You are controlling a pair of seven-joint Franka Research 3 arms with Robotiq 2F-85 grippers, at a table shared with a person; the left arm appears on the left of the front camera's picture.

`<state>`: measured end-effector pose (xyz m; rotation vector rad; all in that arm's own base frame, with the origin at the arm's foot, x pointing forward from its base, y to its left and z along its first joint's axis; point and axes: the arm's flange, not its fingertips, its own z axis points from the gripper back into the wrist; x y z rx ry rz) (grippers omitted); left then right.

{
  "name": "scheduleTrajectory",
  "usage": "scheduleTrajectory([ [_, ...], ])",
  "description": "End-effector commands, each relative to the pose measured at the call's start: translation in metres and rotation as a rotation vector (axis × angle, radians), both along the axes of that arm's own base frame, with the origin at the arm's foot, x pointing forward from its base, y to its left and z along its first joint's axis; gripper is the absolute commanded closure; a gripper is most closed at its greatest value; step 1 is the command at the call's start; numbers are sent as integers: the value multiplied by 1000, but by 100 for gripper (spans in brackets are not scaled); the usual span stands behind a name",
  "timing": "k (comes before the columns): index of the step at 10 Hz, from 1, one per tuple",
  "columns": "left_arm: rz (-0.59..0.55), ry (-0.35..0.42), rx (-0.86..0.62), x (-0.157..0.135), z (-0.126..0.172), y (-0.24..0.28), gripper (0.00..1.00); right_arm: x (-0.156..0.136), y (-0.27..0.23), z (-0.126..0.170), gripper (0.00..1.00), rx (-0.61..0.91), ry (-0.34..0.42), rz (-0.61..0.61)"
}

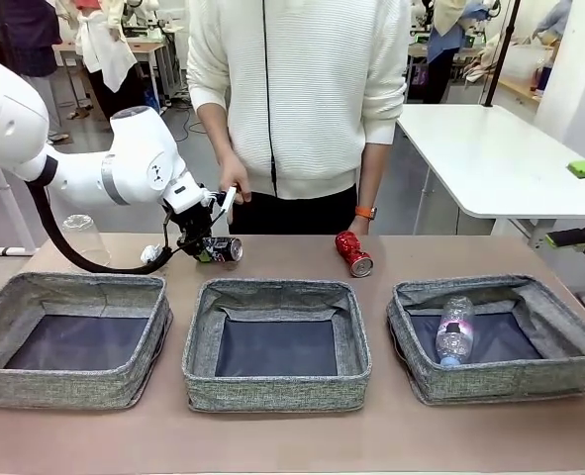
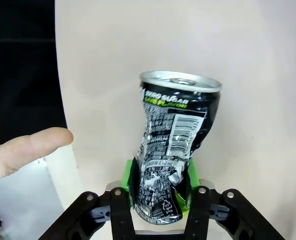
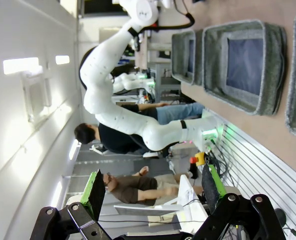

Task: Sort the waste into the appropriate baskets.
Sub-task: Pick up the waste item pointed out by the person.

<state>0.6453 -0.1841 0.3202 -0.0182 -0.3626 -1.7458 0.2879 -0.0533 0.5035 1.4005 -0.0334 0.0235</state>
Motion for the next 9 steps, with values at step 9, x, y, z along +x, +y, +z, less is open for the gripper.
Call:
scheduleTrajectory([
  [9,243,164,-46,-174,165,-3,100,1,-1,4,0,17,-17,6],
])
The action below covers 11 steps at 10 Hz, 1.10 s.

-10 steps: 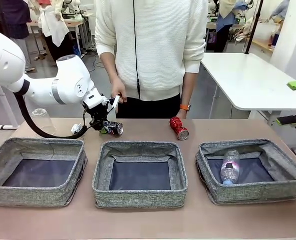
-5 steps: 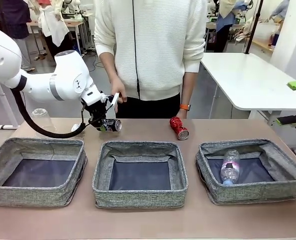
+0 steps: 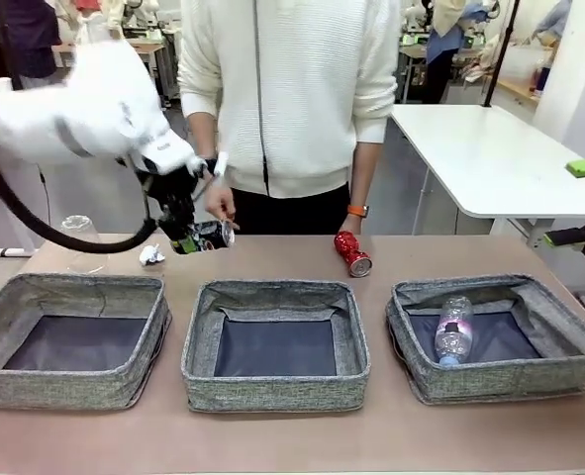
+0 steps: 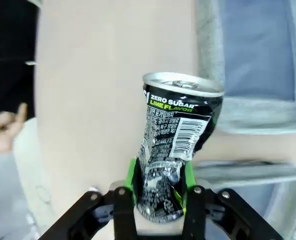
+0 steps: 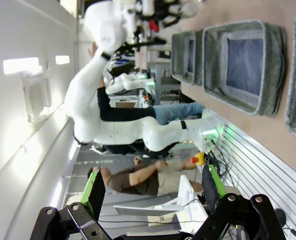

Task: Sort the waste into the appropriate baskets.
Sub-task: Pick up the waste item pointed out by the person.

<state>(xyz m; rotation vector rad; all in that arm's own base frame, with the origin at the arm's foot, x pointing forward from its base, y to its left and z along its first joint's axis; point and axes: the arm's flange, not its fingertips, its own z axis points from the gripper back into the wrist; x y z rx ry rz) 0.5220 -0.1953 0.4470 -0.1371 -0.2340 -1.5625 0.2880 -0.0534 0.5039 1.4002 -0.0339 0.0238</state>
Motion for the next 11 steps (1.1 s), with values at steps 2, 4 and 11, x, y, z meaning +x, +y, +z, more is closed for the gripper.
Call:
scheduleTrajectory([
  [2,335,-18,-129,-113,65,3,100,1,-1,4,0,17,-16,6],
  [4,344,-13,-81,-148,52,-8,100,1,-1,4,0,17,-16,6],
  [11,497,109,-55,-156,93,-56,61,1,-1,4,0,17,-16,6],
])
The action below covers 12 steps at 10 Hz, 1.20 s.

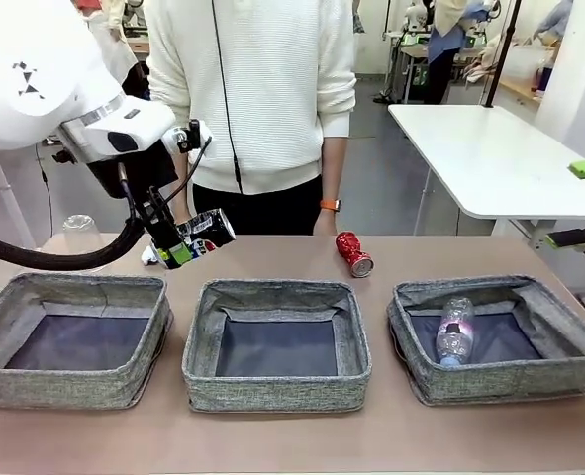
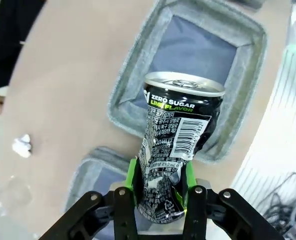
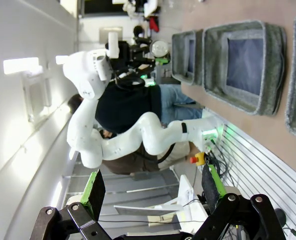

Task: Sort the waste into the appropriate baskets.
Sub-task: Pick up the waste item pointed out by the person.

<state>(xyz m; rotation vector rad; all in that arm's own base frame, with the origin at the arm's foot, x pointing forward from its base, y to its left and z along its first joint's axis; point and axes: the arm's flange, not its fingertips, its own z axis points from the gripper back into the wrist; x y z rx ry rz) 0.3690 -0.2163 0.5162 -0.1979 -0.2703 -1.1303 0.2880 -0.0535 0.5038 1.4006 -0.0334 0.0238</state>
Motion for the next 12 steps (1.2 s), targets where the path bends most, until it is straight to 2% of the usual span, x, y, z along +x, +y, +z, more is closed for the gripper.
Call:
scheduleTrajectory([
  [1,78,46,20,-9,53,-68,61,1,-1,4,0,17,-17,6],
  [2,105,18,30,-15,78,-94,61,1,-1,4,0,17,-17,6],
  [3,144,69,106,-22,97,-117,61,1,-1,4,0,17,-17,6],
  [4,237,98,58,-27,114,-132,61,1,-1,4,0,17,-17,6],
  [5,457,148,9,-28,131,-144,61,1,-1,4,0,17,-17,6],
  [6,562,178,-27,-34,151,-152,61,1,-1,4,0,17,-17,6],
  [8,718,214,6,-58,196,-153,61,1,-1,4,0,17,-17,6],
  [9,704,227,-28,-68,215,-153,61,1,-1,4,0,17,-17,6],
  [10,714,205,-43,-74,227,-153,61,1,-1,4,0,17,-17,6],
  [12,737,204,-91,-74,238,-146,61,1,-1,4,0,17,-17,6],
])
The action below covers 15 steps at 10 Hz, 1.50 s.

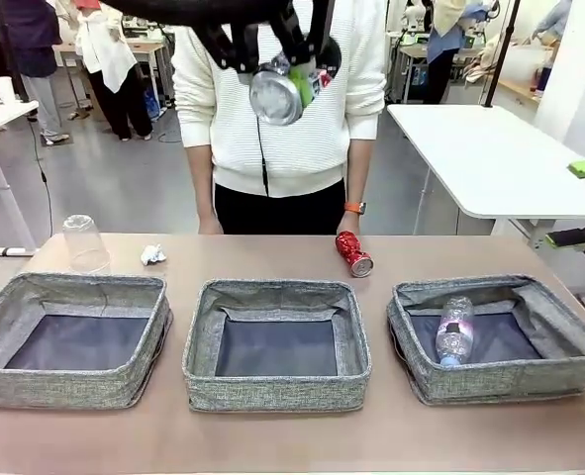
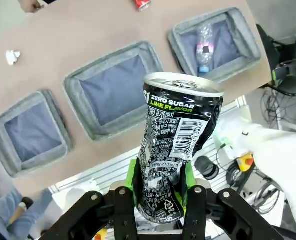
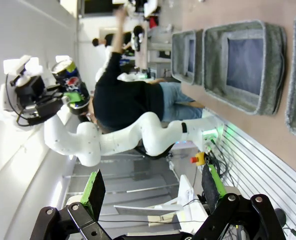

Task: Sort the waste into the appropriate baskets.
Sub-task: Pick up the waste item pointed out by the person, then place the picked waste into the Fabric basket indicated by the person.

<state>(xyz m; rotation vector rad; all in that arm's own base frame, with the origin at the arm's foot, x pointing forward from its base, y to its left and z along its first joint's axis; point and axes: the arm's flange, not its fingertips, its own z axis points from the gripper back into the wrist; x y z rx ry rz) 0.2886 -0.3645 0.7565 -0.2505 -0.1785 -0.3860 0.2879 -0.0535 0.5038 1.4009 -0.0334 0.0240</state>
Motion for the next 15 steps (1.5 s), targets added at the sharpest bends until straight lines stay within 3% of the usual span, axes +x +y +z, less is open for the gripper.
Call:
scheduleTrajectory([
  [1,34,2,-29,9,-3,5,61,1,-1,4,0,16,-17,6],
  [3,56,-1,-89,14,-4,16,61,1,-1,4,0,16,-17,6],
  [4,22,-6,-21,10,2,5,61,1,-1,4,0,16,-17,6],
  [15,22,-6,-21,10,2,5,61,1,-1,4,0,16,-17,6],
])
